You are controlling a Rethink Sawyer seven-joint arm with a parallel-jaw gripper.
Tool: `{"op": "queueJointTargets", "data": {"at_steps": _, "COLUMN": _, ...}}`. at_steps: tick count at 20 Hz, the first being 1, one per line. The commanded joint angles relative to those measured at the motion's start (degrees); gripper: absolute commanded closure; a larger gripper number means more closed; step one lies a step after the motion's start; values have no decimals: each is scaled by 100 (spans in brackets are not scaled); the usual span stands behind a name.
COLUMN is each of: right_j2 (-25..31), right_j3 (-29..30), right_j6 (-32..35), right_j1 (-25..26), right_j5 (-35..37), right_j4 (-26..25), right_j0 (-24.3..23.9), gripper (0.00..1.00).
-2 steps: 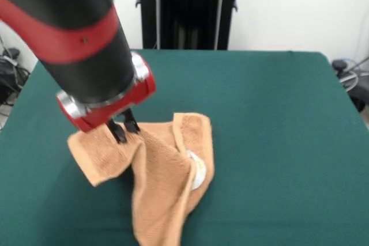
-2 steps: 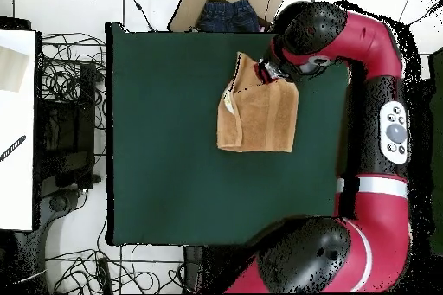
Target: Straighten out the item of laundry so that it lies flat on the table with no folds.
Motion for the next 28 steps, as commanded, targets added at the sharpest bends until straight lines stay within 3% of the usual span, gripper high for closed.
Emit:
{"op": "queueJointTargets", "data": {"at_steps": 1, "right_j2": -230, "right_j3": 1491, "right_j6": -15, "right_j1": -613, "right_j5": -864, "right_j4": 80, "right_j0": -281, "gripper": 100}}
{"op": "queueJointTargets", "data": {"at_steps": 12, "right_j2": -129, "right_j3": 1988, "right_j6": 75, "right_j1": -699, "right_j5": -1385, "right_j4": 56, "right_j0": -431, "gripper": 100}}
{"op": "queueJointTargets", "data": {"at_steps": 13, "right_j2": -65, "right_j3": 2023, "right_j6": -27, "right_j1": -692, "right_j5": -1454, "right_j4": 67, "right_j0": -466, "gripper": 0}}
{"op": "queueJointTargets", "data": {"at_steps": 28, "right_j2": -64, "right_j3": 2274, "right_j6": 153, "right_j1": -829, "right_j5": -1566, "right_j4": 155, "right_j0": -484, "gripper": 0}}
